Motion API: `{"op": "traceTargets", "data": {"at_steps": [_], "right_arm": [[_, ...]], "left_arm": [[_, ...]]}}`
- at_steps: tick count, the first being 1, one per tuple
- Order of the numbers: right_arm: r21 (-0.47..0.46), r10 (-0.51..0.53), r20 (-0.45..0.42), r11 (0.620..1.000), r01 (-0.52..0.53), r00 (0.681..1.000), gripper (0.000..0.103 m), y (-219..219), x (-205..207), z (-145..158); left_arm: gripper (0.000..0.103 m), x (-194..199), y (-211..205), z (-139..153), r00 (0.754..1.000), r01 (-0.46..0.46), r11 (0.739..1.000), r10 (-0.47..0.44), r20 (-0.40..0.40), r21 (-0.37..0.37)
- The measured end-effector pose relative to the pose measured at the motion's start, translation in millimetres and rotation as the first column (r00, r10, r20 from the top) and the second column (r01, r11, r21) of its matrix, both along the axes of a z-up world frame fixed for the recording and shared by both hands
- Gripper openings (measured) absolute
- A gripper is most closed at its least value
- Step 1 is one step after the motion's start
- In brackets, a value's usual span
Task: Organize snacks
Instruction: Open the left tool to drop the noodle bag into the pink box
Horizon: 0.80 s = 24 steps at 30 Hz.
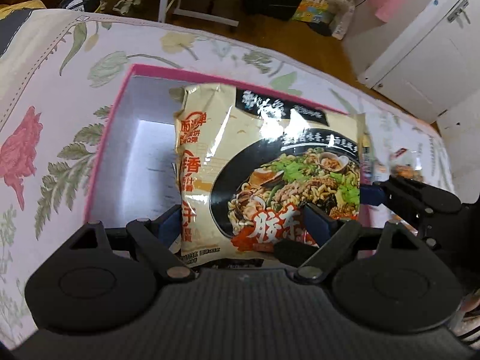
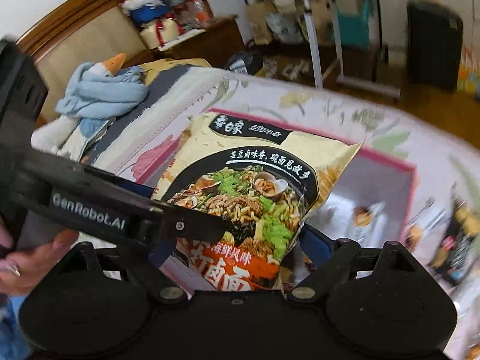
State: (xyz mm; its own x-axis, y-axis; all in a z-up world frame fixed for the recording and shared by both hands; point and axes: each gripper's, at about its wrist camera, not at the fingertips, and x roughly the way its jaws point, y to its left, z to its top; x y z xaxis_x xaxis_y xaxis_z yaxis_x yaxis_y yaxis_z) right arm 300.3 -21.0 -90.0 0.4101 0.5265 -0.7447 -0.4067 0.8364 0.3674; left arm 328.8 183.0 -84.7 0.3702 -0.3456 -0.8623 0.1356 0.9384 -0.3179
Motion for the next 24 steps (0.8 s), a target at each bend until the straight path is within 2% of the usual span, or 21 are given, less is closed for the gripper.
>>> {"op": "traceTargets", "data": {"at_steps": [4,7,10,12,14,16,20,24], "right_arm": [[0.032,-0.024,-0.098,0.999,0.028,0.995,0.083,9.8,12.1,-29.9],[0.025,-0.005,-0.151,1.000,0.009,0.988,0.080,18.8,15.7,-44.5],[-0.028,0.001,-0.116,1.000,-0.004,0.993,0.080,29.5,9.7,-47.1],[-0.074,0.021,-0.092,0.997,-0.028,0.996,0.079,31.4,3.2,-42.0],[-0.069,0.029,-0.056,0.997,-0.033,0.998,0.079,21.8,-6.9,-30.5],[-0.062,0.036,-0.027,0.997,-0.038,0.999,0.079,6.2,-16.3,-15.7],[-0.067,0.049,-0.003,0.997,-0.049,0.999,0.080,-18.6,-35.1,15.8],[-0.109,0.064,0.004,0.992,-0.064,0.998,0.080,-38.2,-51.0,45.1]], "left_arm": [[0.084,7.2,9.3,-21.2,0.999,-0.036,0.999,0.036,-0.023,0.034],[0.084,7.7,3.9,-32.6,0.997,-0.041,0.991,0.048,-0.053,0.129],[0.085,-2.0,-9.1,-30.1,0.999,-0.027,0.970,0.021,0.027,0.241],[0.085,-11.3,-21.3,-23.8,0.995,-0.031,0.937,-0.004,0.098,0.348],[0.085,-19.2,-29.0,-16.2,0.989,-0.018,0.918,-0.042,0.142,0.397],[0.085,-28.0,-30.6,-6.5,0.987,-0.026,0.921,-0.039,0.158,0.390],[0.085,-39.8,-23.5,12.9,0.990,-0.042,0.956,0.001,0.139,0.290],[0.085,-54.3,-19.9,36.1,0.994,-0.055,0.980,0.035,0.105,0.192]]}}
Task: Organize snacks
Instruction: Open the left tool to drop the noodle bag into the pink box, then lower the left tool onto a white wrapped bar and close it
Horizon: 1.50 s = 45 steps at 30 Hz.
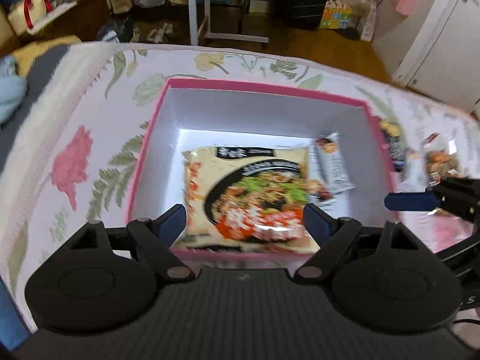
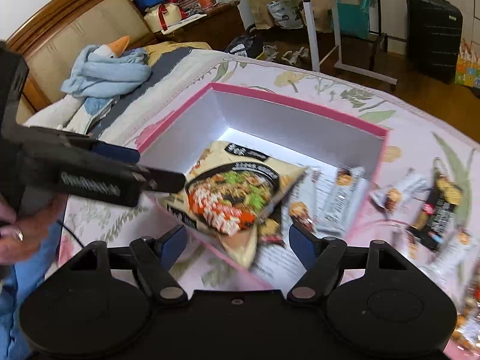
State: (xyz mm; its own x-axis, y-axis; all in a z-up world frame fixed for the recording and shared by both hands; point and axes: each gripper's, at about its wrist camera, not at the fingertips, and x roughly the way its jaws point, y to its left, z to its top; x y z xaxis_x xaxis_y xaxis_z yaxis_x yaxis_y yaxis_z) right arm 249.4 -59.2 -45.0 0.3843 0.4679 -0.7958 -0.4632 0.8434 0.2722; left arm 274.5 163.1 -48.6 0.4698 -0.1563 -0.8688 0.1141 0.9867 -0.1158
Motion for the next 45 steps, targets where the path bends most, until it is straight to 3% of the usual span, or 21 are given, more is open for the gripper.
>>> {"op": "traceTargets", "data": {"at_steps": [5,10,17,21,24,29,34,38,45], "right_arm": [[-0.060,-0.001,0.051,0.998,0.004,0.999,0.080,-33.8,-19.8,34.3],[-0.026,-0.036,0.107,0.999,0.039,0.994,0.080,-81.9,-43.7,55.5],[0.006,-0.131,0.198,0.991,0.133,0.971,0.080,-144.1,-63.0,60.2],[0.022,-0.209,0.197,0.978,0.209,0.958,0.080,-166.1,-59.3,51.3],[0.065,-0.242,0.156,0.970,0.234,0.958,0.079,-179.5,-52.0,40.6],[0.071,-0.248,0.123,0.968,0.240,0.961,0.072,-190.3,-30.7,21.9],[0.142,-0.297,0.057,0.947,0.287,0.953,0.068,-207.7,11.2,-2.7],[0.180,-0.338,-0.040,0.923,0.340,0.940,0.061,-217.8,49.2,-33.7],[0.177,-0.367,-0.144,0.904,0.389,0.919,0.059,-225.4,60.8,-99.0]], "left_arm": [[0.085,-21.6,-13.2,30.6,0.999,0.039,0.999,-0.039,0.001,-0.029],[0.084,-46.7,-38.5,58.4,0.990,0.142,0.989,-0.141,0.022,-0.048],[0.081,-73.0,-92.4,73.1,0.968,0.248,0.968,-0.246,0.057,-0.048],[0.081,-81.0,-127.4,71.6,0.951,0.301,0.952,-0.295,0.091,-0.064],[0.081,-84.9,-148.8,63.1,0.940,0.321,0.943,-0.307,0.150,-0.084],[0.079,-68.9,-191.4,37.6,0.937,0.346,0.931,-0.336,0.097,-0.117],[0.074,-47.8,-232.6,13.8,0.946,0.317,0.945,-0.309,0.096,-0.080],[0.068,-30.3,-256.7,-14.2,0.965,0.247,0.966,-0.238,0.110,-0.078],[0.068,-21.1,-262.5,-67.8,0.963,0.247,0.966,-0.237,0.131,-0.073]]}}
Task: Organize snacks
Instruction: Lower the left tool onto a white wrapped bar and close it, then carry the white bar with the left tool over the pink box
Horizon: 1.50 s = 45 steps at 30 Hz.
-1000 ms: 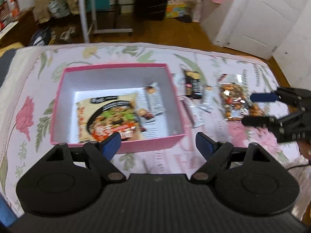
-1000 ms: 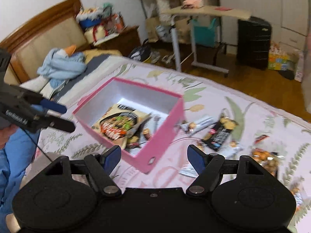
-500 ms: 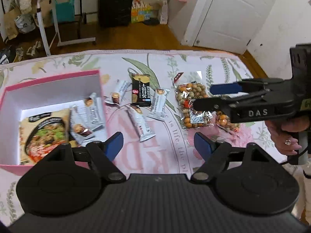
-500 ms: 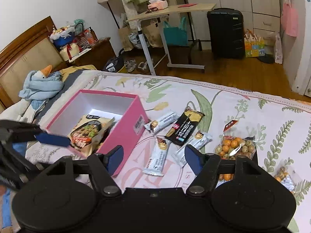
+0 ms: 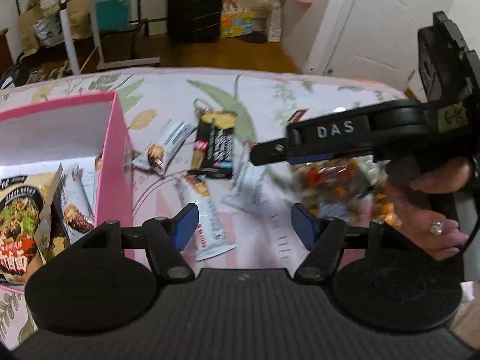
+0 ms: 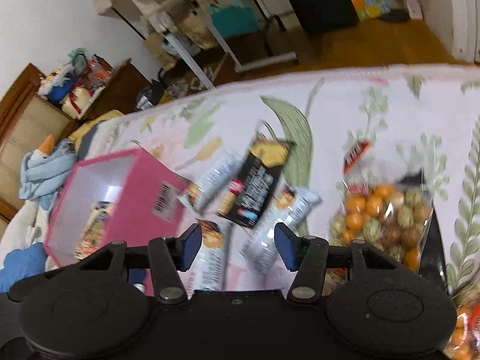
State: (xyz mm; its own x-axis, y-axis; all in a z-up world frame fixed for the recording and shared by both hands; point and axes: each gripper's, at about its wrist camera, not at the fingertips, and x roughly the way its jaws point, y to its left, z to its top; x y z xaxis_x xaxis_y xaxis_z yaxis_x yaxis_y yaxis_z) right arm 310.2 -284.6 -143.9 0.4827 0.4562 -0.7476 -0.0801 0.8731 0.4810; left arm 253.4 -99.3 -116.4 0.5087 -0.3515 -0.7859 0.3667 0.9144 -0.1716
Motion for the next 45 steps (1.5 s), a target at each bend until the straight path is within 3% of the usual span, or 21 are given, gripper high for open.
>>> {"op": "traceTargets", "data": {"at_steps": [3,6,10,14,15,19,20,37,45], "right_arm": [[-0.031,-0.018,-0.027,0.999,0.017,0.999,0.059,4.3,5.2,-20.5],[-0.055,-0.050,-0.027,0.997,0.048,0.998,0.059,9.9,11.6,-35.4],[-0.124,-0.038,0.046,0.991,0.043,0.998,0.056,24.4,11.6,-39.1],[-0.221,0.007,0.100,0.975,0.015,0.995,0.048,35.3,7.5,-40.2],[-0.229,0.018,0.105,0.973,0.006,0.994,0.045,35.7,6.9,-39.4],[-0.240,0.023,0.111,0.971,0.005,0.994,0.040,28.6,6.0,-34.1],[-0.238,0.018,0.110,0.971,0.009,0.994,0.039,26.4,4.8,-33.2],[-0.185,-0.002,0.073,0.983,0.016,0.997,0.037,13.2,-13.9,-23.3],[-0.181,0.010,0.056,0.984,0.000,0.998,0.037,6.5,-38.4,-11.5]], "left_arm": [[0.068,4.7,-5.2,-17.2,1.000,-0.016,0.999,0.015,0.007,0.040],[0.068,7.1,-15.3,-33.9,1.000,-0.011,0.987,0.006,0.029,0.160],[0.068,19.3,-13.8,-51.7,0.997,-0.066,0.988,0.071,-0.030,0.143],[0.068,27.5,-18.3,-65.6,0.994,-0.109,0.977,0.111,0.000,0.182],[0.067,29.1,-19.2,-68.0,0.994,-0.110,0.977,0.113,-0.007,0.181],[0.038,33.5,-17.7,-73.8,0.991,-0.120,0.976,0.129,-0.034,0.184],[0.036,33.8,-15.0,-73.1,0.990,-0.122,0.977,0.131,-0.043,0.173],[0.033,25.4,-1.4,-57.3,0.986,-0.120,0.989,0.129,-0.105,0.085],[0.033,11.7,1.6,-54.5,0.981,-0.090,0.995,0.096,-0.170,0.039]]}}
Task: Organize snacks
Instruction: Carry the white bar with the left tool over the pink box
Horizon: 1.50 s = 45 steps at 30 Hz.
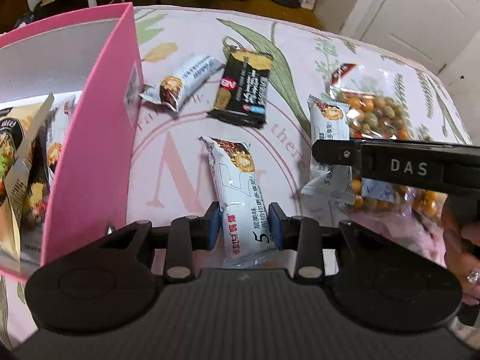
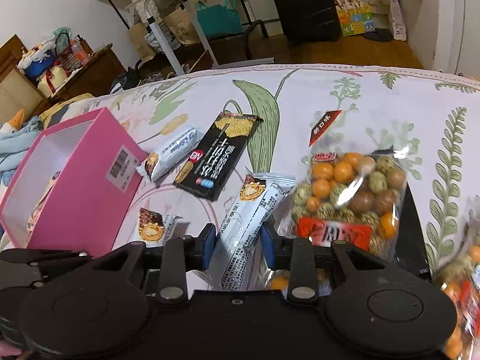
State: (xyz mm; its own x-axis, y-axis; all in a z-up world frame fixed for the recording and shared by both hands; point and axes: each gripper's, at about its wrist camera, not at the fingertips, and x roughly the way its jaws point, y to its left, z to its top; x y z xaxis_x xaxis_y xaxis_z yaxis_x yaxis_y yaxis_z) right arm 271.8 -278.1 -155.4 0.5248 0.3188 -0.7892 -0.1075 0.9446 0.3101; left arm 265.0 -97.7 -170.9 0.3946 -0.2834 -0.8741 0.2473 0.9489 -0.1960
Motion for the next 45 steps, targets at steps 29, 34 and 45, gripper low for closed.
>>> {"op": "traceTargets", "data": {"at_steps": [29,34,45], "right_arm": [[0.096,0.178,-0.007,0.980,-0.176,0.984,0.037,64.4,-145.3,78.2],[0.133,0.264,0.028,0.955,-0.265,0.964,0.037,92.7,-147.1,110.7],[0.127,0.338,0.062,0.930,-0.344,0.939,0.037,176.7,-93.3,139.1]], "left_arm": [[0.033,-115.8,90.5,85.0,0.999,0.051,0.999,-0.051,-0.001,-0.008],[0.033,-129.8,127.7,123.3,0.996,0.000,0.999,0.003,0.090,-0.033],[0.033,-110.5,186.1,163.7,0.964,-0.132,0.990,0.139,0.225,-0.046]]}}
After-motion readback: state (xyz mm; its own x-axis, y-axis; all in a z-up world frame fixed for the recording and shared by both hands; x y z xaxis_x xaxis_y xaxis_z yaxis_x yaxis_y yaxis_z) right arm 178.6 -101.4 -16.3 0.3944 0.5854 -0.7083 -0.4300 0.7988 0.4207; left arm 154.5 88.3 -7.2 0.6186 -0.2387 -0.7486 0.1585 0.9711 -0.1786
